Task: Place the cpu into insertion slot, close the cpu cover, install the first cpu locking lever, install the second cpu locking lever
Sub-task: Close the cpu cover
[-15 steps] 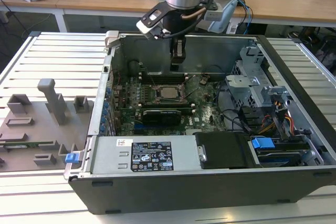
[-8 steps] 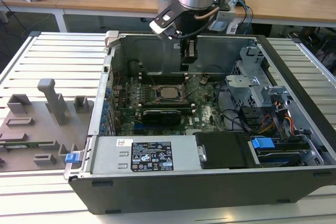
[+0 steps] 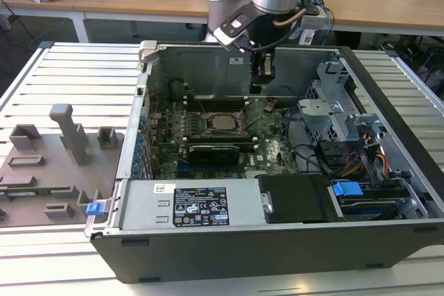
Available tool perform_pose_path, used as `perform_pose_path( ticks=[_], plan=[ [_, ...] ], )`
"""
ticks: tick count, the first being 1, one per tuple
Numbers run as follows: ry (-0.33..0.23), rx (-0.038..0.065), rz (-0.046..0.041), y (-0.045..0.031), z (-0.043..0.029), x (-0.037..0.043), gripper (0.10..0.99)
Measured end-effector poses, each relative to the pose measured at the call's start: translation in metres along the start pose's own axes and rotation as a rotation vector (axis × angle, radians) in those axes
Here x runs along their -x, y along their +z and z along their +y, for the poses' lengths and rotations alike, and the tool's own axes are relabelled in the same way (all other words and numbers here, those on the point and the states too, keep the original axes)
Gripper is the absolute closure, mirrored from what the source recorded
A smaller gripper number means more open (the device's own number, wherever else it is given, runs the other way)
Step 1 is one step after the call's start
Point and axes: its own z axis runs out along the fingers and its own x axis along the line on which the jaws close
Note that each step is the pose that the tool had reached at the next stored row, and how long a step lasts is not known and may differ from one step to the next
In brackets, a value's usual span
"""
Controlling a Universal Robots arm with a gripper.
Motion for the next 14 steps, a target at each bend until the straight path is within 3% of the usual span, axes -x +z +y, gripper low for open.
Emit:
perform_pose_path(
  ticks=[8, 11, 14],
  plan=[
    [0.000, -0.003, -0.0009, 0.0000, 0.0167, -0.0008, 0.980],
    [0.000, -0.006, -0.0015, -0.0001, 0.0273, -0.0022, 0.980],
    [0.000, -0.008, -0.0016, 0.0008, 0.0303, -0.0026, 0.980]
  ],
)
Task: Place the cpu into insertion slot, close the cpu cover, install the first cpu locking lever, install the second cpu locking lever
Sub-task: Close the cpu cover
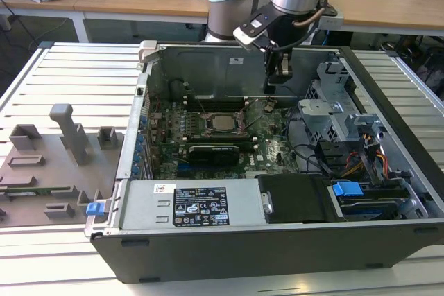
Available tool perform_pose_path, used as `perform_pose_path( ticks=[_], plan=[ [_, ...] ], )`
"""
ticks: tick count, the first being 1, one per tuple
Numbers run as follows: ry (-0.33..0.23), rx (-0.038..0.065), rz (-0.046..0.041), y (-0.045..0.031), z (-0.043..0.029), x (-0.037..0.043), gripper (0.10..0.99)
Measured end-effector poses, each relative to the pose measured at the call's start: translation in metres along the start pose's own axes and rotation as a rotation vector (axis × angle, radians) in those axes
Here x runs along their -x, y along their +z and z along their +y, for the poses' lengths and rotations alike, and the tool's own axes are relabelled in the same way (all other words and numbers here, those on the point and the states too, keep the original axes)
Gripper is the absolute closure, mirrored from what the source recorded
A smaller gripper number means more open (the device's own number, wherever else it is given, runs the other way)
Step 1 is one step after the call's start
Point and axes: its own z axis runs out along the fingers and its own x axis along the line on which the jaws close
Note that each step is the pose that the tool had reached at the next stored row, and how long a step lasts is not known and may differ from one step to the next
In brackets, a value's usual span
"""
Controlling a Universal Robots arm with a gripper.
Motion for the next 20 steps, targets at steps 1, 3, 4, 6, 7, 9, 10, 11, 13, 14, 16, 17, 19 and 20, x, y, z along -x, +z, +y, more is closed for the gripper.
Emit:
perform_pose_path(
  ticks=[1, 3, 4, 6, 7, 9, 10, 11, 13, 14, 16, 17, 19, 20],
  plan=[
    [0.000, 0.000, -0.0001, 0.0013, 0.0000, 0.0000, 0.980],
    [0.000, -0.001, -0.0001, 0.0049, 0.0003, 0.0001, 0.980],
    [0.000, -0.002, 0.0000, 0.0067, 0.0013, 0.0001, 0.980],
    [0.000, -0.004, -0.0004, 0.0089, 0.0080, -0.0004, 0.980],
    [0.000, -0.005, -0.0008, 0.0097, 0.0129, -0.0010, 0.980],
    [0.000, -0.006, -0.0007, 0.0110, 0.0187, -0.0018, 0.980],
    [0.000, -0.007, -0.0008, 0.0122, 0.0203, -0.0019, 0.980],
    [0.000, -0.008, -0.0010, 0.0154, 0.0205, -0.0018, 0.980],
    [0.000, -0.009, -0.0010, 0.0196, 0.0207, -0.0017, 0.980],
    [0.000, -0.010, -0.0010, 0.0228, 0.0210, -0.0016, 0.980],
    [0.000, -0.012, -0.0010, 0.0290, 0.0214, -0.0015, 0.980],
    [0.000, -0.013, -0.0011, 0.0328, 0.0215, -0.0014, 0.980],
    [0.000, -0.014, -0.0011, 0.0401, 0.0216, -0.0012, 0.980],
    [0.000, -0.014, -0.0010, 0.0412, 0.0217, -0.0012, 0.980]
  ],
)
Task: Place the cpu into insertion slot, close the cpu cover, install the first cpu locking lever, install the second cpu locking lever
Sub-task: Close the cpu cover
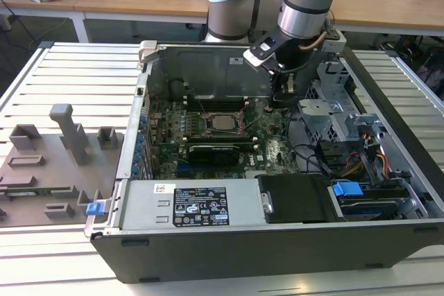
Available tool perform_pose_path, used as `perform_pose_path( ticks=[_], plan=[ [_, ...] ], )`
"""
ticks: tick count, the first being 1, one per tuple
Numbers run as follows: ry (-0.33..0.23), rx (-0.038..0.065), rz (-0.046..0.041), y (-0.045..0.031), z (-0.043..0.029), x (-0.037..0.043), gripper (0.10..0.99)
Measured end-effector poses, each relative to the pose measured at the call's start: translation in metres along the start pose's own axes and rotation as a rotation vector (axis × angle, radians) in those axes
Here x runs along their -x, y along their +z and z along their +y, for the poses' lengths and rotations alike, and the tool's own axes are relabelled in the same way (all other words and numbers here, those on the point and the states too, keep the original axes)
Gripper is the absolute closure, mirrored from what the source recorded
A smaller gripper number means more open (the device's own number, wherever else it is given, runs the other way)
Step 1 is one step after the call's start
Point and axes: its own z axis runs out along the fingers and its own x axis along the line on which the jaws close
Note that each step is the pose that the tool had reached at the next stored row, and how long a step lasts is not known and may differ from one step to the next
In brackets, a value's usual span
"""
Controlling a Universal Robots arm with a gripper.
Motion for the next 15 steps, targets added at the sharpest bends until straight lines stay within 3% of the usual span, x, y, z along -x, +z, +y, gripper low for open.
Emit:
perform_pose_path(
  ticks=[15],
  plan=[
    [0.000, -0.001, -0.0001, 0.0189, 0.0001, 0.0005, 0.980]
  ],
)
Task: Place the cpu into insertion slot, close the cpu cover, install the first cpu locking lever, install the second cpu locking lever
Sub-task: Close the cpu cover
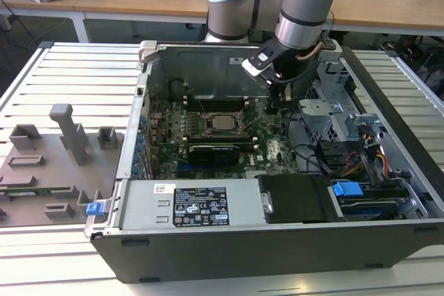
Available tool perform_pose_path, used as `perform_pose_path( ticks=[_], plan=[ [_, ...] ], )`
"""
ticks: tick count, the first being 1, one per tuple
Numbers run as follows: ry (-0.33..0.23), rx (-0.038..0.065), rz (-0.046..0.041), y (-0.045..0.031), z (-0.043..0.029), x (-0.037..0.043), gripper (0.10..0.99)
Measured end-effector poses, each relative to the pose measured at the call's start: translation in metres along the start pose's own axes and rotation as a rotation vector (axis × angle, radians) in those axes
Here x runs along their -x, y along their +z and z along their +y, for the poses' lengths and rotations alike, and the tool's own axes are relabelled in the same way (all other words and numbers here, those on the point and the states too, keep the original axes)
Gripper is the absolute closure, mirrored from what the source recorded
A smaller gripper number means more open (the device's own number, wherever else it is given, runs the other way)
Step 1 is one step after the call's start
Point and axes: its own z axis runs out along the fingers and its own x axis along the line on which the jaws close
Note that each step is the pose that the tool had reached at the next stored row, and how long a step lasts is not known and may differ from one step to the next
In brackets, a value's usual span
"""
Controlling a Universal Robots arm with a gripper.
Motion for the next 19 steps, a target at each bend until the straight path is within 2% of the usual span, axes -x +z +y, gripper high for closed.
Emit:
perform_pose_path(
  ticks=[2, 8, 19],
  plan=[
    [0.000, 0.000, 0.0000, 0.0005, -0.0054, 0.0002, 0.980],
    [0.000, 0.004, 0.0002, 0.0011, -0.0276, 0.0007, 0.980],
    [0.000, 0.007, 0.0002, 0.0018, -0.0517, 0.0013, 0.980]
  ],
)
